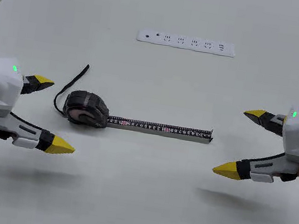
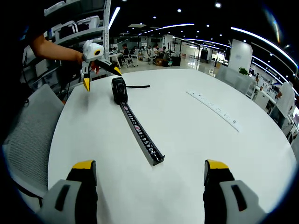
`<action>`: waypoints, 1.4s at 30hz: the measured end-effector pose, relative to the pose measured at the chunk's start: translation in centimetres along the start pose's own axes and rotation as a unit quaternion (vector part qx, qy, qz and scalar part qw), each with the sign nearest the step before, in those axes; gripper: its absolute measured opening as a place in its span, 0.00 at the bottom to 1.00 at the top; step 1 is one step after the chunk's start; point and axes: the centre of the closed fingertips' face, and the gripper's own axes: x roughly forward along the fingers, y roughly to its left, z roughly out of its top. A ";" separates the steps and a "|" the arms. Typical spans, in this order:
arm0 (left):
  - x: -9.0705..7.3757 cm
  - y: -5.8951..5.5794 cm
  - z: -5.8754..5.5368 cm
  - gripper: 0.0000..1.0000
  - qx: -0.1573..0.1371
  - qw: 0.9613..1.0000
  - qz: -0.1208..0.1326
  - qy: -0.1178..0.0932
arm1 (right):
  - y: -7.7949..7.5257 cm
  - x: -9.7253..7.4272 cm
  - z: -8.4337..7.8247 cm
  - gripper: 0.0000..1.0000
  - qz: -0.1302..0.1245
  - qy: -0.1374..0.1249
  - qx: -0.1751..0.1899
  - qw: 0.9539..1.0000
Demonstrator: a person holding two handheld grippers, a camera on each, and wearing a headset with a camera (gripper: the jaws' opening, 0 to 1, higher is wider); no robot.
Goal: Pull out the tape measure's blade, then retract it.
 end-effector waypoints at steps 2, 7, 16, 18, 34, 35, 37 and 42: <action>-0.2 -0.5 0.3 1.00 -0.009 1.000 0.005 -0.013 | 0.2 -0.1 0.0 0.97 -0.006 -0.002 0.004 1.000; -0.5 -1.1 0.7 1.00 -0.019 0.999 0.028 -0.034 | 0.8 -0.2 0.2 0.97 -0.019 -0.010 0.019 1.000; -1.0 -2.1 1.1 1.00 -0.044 0.995 0.064 -0.060 | 1.9 -0.4 0.2 0.97 -0.039 -0.018 0.041 0.998; -1.0 -2.1 1.1 1.00 -0.044 0.995 0.065 -0.061 | 2.0 -0.4 0.2 0.97 -0.040 -0.019 0.042 0.998; -1.7 -4.2 0.5 1.00 -0.108 0.979 0.145 -0.092 | 4.6 -0.3 0.5 0.97 -0.106 -0.051 0.108 0.987; -1.8 -4.3 0.5 1.00 -0.108 0.978 0.152 -0.095 | 4.7 -0.3 0.5 0.97 -0.112 -0.053 0.114 0.986; -1.9 -4.2 0.4 1.00 -0.115 0.974 0.165 -0.099 | 5.0 -0.2 0.7 0.96 -0.120 -0.057 0.120 0.984; -1.7 -4.7 0.5 1.00 -0.127 0.970 0.176 -0.106 | 5.7 0.3 1.0 0.96 -0.129 -0.062 0.124 0.982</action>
